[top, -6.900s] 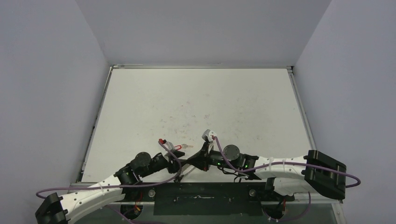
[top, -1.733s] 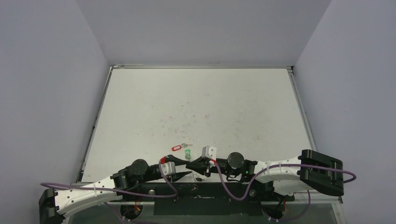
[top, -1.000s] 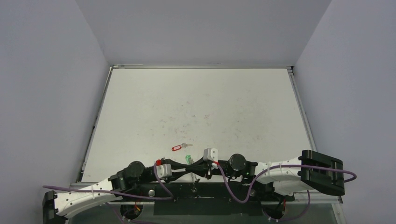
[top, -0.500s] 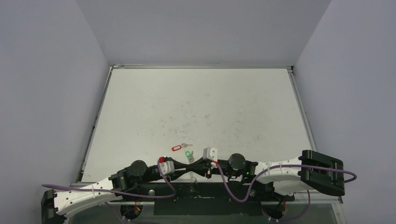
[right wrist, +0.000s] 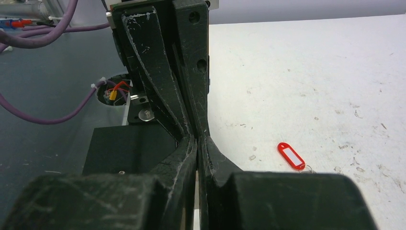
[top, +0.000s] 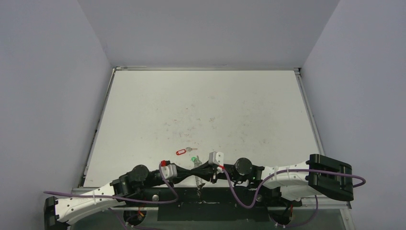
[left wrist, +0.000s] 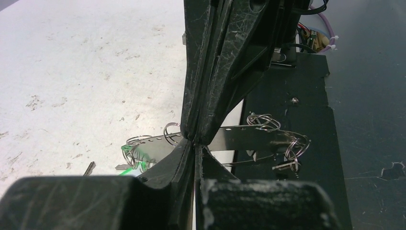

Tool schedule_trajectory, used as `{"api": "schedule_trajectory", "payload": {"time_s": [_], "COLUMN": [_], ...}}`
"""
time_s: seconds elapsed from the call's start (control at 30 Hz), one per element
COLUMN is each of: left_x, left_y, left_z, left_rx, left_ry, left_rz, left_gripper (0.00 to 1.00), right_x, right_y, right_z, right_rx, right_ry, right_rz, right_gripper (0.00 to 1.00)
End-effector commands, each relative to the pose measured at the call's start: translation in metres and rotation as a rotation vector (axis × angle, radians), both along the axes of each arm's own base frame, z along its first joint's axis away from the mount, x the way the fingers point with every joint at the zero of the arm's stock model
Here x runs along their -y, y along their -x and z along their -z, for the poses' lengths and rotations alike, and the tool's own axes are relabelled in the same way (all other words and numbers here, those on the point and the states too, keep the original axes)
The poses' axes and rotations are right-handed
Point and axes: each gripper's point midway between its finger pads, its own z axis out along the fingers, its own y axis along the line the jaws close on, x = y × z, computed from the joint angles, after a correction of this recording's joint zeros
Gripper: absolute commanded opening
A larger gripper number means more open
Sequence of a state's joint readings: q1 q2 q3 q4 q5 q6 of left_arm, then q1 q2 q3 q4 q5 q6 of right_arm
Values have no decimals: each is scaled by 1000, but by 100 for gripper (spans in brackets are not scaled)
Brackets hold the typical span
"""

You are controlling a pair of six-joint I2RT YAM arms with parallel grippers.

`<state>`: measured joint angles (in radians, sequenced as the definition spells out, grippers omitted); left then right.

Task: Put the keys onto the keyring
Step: Adjust the key on the keyring.

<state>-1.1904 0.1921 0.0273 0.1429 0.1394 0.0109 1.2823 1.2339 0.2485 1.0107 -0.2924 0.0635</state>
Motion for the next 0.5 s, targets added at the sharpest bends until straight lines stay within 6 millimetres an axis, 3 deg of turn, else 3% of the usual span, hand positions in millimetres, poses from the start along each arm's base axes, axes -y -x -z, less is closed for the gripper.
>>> {"api": "schedule_trajectory", "payload": {"time_s": [0.0, 0.13, 0.2, 0.33, 0.47], "left_x": [2, 1, 0, -3, -7], "left_y": [1, 1, 1, 1, -2], "left_z": [-37, -33, -30, -27, -18], "left_rx": [31, -15, -42, -92, -155], "left_ry": [92, 55, 34, -7, -84], "left_rz": [7, 0, -8, -26, -65], "left_gripper": [0, 0, 0, 0, 0], "right_x": [0, 7, 12, 23, 34], "right_y": [-1, -8, -12, -15, -14], "right_z": [-24, -28, -33, -40, -39], "right_rx": [11, 7, 8, 39, 83], "right_ry": [-81, -94, -108, -81, -11], "right_rz": [14, 67, 94, 125, 121], "right_gripper": [10, 45, 55, 60, 57]}}
